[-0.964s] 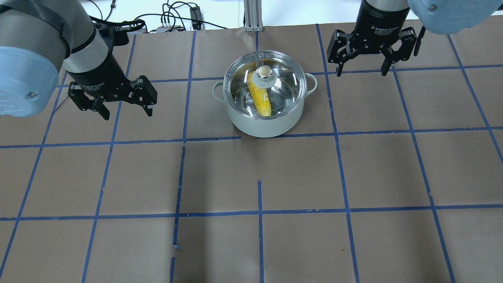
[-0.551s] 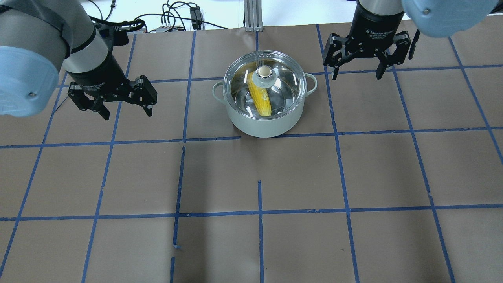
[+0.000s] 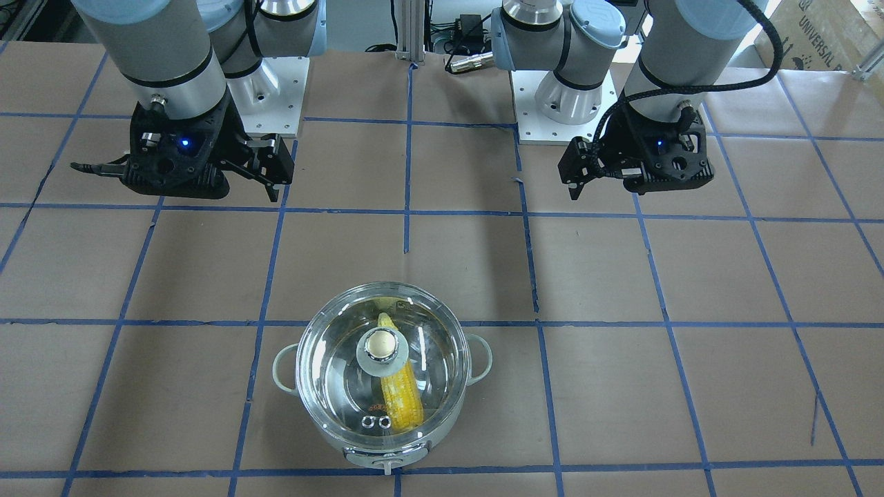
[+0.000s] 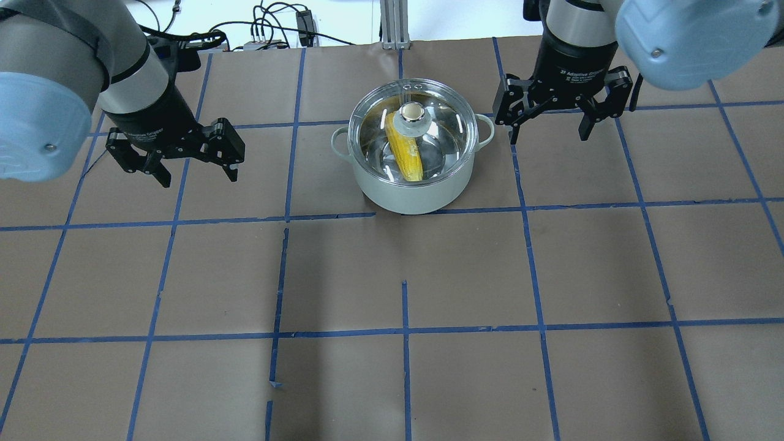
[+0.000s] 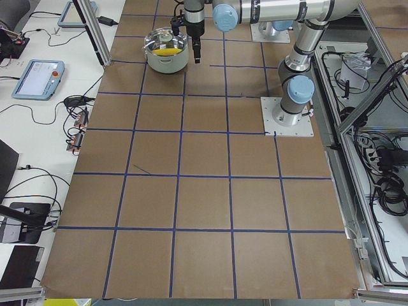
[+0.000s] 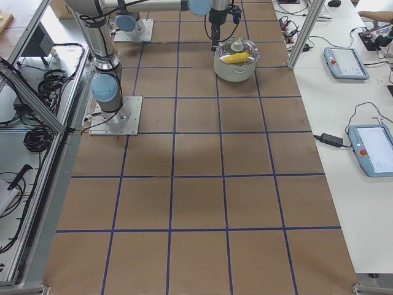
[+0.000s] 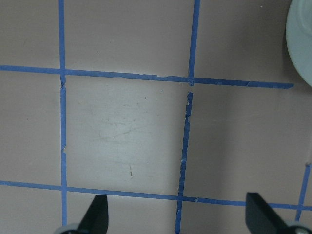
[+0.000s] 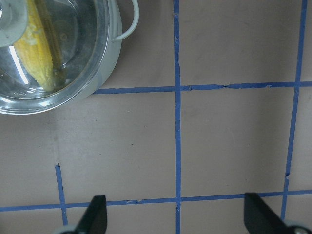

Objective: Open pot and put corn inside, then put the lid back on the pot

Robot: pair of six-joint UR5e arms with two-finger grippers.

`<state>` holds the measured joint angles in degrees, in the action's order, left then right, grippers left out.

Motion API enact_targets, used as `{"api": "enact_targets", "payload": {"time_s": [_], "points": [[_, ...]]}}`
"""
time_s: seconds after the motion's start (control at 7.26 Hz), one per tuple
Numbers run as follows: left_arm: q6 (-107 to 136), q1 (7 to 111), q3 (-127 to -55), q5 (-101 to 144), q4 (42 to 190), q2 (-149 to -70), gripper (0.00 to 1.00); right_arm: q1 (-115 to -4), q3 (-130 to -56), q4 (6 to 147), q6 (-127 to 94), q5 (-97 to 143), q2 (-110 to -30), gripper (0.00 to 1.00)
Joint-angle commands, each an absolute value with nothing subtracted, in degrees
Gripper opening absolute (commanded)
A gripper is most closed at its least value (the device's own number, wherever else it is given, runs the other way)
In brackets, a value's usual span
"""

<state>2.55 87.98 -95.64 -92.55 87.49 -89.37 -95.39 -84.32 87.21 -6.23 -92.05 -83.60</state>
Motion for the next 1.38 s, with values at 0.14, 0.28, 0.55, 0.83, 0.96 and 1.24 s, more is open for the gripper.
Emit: {"api": "enact_targets", "payload": {"time_s": [0.14,0.28,0.55,0.83,0.96,1.24], "points": [[2.5,88.0,-95.7,-92.5,87.5,-89.4,1.0,-94.6,-79.5,90.8,-4.4,-95.9,-76.4,1.0],[2.5,88.0,-95.7,-92.5,87.6,-89.3,1.0,-95.0,-77.5,92.8,-4.2,-95.3,-71.9,1.0],[2.5,88.0,-95.7,-92.5,87.5,-89.4,1.0,-96.4,-72.9,92.6,-4.4,-95.4,-70.5,1.0],[2.5,88.0,-95.7,-92.5,87.5,-89.4,1.0,-96.4,-72.3,92.5,-4.3,-95.0,-69.1,1.0],[2.5,88.0,-95.6,-92.5,87.5,-89.4,1.0,-96.5,-72.4,92.6,-4.4,-94.9,-68.8,1.0],[2.5,88.0,-95.7,-92.5,87.5,-89.4,1.0,-96.5,-72.2,92.3,-4.6,-94.9,-69.2,1.0]]}}
